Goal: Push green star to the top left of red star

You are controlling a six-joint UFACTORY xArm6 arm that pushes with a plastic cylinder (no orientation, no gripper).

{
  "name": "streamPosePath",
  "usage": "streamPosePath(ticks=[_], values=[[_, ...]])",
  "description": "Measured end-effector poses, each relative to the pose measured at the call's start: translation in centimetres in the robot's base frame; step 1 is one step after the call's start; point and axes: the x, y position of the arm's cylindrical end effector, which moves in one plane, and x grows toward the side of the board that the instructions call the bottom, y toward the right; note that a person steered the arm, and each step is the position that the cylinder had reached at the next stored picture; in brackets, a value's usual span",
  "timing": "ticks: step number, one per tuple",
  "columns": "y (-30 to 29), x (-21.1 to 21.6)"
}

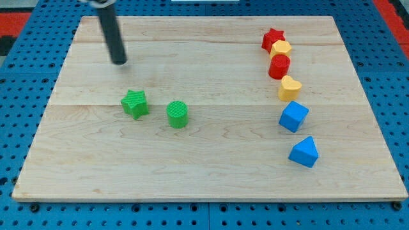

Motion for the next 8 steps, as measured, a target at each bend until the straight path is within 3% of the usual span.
streamPosePath(ticks=[1,2,4,5,6,7,8], values=[[-2.0,7.5],[2.7,12.7],[4.6,6.4],[5.0,10.9],[7.6,10.9],[10.4,7.5],[4.9,5.1]])
